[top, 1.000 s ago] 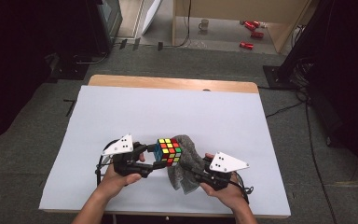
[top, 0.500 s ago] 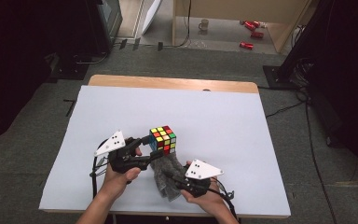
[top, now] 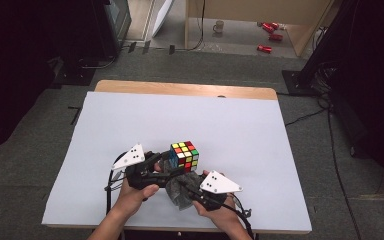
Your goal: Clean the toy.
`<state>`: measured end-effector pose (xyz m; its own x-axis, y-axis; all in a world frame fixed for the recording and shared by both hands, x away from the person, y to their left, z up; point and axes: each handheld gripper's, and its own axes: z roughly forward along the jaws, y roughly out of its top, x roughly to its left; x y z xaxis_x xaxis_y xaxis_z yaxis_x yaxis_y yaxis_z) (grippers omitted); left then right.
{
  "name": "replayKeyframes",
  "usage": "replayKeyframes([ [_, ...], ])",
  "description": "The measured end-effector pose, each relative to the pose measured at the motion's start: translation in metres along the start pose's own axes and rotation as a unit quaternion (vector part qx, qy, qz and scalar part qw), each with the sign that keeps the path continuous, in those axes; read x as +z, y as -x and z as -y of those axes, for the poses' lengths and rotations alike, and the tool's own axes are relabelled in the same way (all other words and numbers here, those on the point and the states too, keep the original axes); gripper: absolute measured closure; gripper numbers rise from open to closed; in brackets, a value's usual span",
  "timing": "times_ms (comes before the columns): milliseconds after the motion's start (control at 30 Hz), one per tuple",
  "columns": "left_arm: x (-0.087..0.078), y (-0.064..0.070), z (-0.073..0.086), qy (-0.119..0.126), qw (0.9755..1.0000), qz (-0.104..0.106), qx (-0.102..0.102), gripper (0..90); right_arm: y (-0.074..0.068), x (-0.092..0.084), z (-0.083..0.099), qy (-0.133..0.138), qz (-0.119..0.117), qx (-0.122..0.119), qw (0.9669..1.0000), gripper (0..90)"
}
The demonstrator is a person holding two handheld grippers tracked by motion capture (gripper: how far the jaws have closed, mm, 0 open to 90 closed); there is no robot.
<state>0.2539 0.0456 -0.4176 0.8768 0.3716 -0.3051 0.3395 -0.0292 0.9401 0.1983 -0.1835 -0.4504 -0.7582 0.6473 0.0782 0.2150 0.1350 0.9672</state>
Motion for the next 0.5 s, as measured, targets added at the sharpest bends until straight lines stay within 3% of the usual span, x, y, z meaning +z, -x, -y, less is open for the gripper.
replayKeyframes([
  [300, 0.001, 0.002, 0.000, -0.002, 1.0000, 0.006, -0.003, 35.1, 0.009, 0.000, 0.004, 0.002, 0.036, 0.031, 0.9989, 77.7],
  [500, 0.004, 0.003, 0.003, -0.011, 0.9996, -0.018, 0.020, 35.1, -0.001, 0.003, 0.003, 0.001, 0.013, 0.020, 0.9997, 77.7],
])
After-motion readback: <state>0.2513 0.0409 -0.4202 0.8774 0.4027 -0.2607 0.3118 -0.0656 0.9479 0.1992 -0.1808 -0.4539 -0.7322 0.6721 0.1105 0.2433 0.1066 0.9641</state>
